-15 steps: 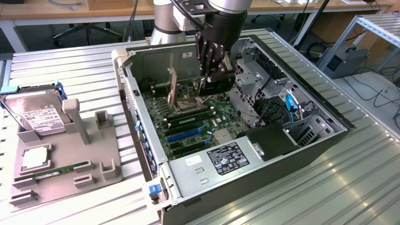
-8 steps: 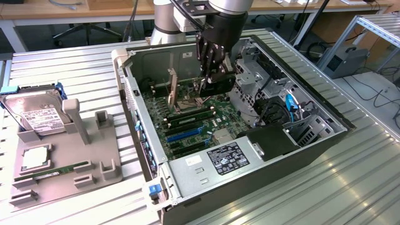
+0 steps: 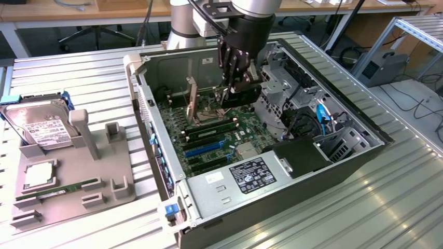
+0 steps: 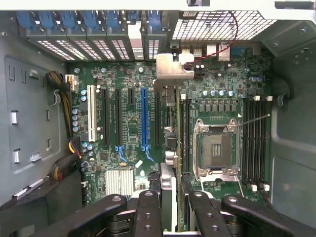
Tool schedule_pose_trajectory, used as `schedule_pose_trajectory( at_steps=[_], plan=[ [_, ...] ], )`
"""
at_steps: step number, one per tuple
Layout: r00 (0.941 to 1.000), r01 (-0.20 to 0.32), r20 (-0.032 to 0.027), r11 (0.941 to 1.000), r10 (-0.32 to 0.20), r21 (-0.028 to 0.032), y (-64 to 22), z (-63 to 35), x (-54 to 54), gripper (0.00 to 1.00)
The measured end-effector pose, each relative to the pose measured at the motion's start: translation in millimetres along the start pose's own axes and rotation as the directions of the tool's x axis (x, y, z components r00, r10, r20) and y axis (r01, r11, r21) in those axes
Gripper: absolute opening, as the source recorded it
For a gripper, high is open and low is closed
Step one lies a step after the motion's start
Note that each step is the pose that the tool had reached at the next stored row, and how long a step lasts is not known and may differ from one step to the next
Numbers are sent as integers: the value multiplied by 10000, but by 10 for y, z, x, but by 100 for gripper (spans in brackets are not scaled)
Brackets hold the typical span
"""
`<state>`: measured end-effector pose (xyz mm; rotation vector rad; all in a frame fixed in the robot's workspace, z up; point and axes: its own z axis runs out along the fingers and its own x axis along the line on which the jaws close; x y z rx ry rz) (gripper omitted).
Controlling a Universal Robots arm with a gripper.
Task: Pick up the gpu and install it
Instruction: 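Insert the gpu into the slot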
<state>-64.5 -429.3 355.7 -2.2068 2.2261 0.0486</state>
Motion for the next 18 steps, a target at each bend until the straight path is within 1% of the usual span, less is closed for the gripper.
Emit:
schedule_pose_trajectory(
  at_steps=[18],
  plan=[
    [10000,0,0,10000,0,0,-1,8,46,27]
  ],
)
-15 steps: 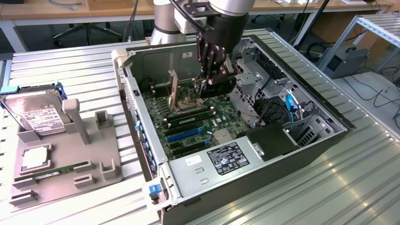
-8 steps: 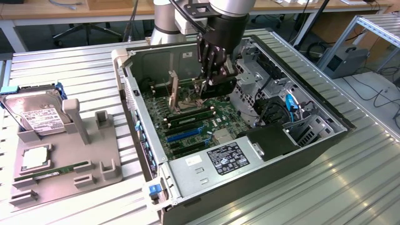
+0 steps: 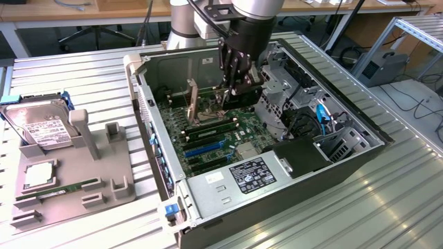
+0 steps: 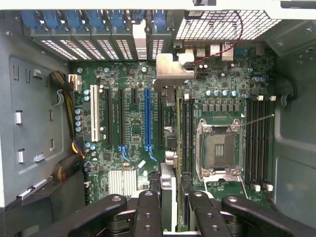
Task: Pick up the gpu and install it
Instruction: 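Insert the gpu into the slot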
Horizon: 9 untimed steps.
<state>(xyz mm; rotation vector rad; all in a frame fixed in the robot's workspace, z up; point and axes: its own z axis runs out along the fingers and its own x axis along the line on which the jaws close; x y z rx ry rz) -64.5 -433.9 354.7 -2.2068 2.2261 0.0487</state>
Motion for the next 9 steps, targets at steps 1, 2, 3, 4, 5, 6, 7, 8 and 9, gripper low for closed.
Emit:
schedule_pose_trajectory(
  at_steps=[1,2,3,4,5,6,7,8,9],
  plan=[
    [10000,0,0,10000,0,0,0,0,2,27],
    [10000,0,-1,10000,0,0,0,0,3,27],
    [10000,0,-1,10000,0,0,0,1,5,27],
    [10000,0,-1,10000,0,0,0,1,7,27],
    [10000,0,-1,10000,0,0,0,2,9,27],
    [10000,0,-1,10000,0,0,0,8,23,27],
    [10000,0,-1,10000,0,0,-1,17,33,27],
    [10000,0,-2,10000,0,-1,-1,19,34,27],
    [10000,0,-2,10000,0,-1,-1,20,35,27]
  ],
)
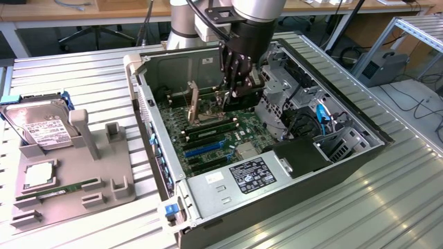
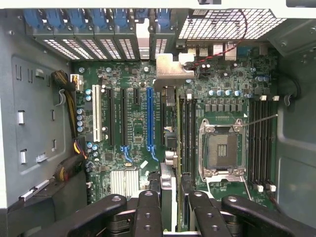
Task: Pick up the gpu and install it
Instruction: 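Insert the gpu into the slot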
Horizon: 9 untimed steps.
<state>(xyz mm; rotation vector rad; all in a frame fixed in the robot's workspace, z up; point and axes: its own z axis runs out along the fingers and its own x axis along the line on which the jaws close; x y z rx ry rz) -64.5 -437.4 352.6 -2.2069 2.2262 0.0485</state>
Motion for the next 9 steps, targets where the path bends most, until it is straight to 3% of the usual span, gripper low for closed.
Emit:
schedule_pose_trajectory(
  at_steps=[9],
  plan=[
    [10000,1,3,10000,-1,1,-1,26,19,27]
  ],
)
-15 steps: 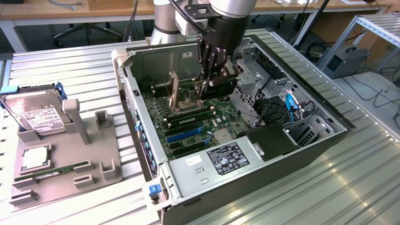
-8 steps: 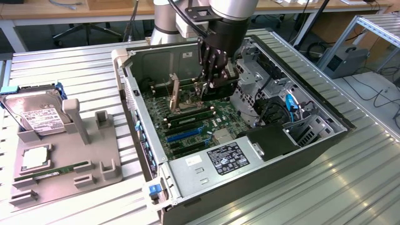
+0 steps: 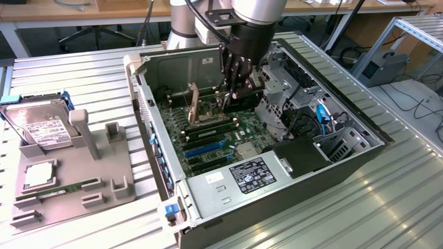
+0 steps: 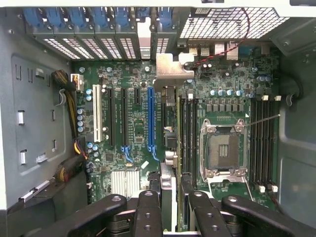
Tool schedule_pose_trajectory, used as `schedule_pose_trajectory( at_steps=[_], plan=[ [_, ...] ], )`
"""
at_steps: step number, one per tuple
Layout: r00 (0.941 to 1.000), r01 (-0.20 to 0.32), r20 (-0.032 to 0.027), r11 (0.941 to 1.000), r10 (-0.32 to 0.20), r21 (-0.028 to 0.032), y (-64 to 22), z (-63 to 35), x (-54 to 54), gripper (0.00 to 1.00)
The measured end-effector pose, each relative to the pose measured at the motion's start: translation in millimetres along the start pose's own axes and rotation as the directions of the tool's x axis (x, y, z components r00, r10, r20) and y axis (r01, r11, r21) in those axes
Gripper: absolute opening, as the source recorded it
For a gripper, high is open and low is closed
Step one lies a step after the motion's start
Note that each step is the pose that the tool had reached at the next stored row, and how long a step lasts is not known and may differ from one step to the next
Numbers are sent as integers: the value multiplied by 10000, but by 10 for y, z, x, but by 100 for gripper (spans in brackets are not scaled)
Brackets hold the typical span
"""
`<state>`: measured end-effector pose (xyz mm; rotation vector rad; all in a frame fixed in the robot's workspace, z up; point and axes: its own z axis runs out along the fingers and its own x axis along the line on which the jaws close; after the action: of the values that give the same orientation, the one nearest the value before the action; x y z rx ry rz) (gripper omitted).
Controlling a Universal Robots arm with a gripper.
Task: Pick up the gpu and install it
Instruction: 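Insert the gpu into the slot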
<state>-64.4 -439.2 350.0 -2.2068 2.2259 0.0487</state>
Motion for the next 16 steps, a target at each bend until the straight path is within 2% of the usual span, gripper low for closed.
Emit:
schedule_pose_trajectory(
  at_steps=[16],
  plan=[
    [10000,-1,-1,10000,1,-1,0,40,51,27]
  ],
)
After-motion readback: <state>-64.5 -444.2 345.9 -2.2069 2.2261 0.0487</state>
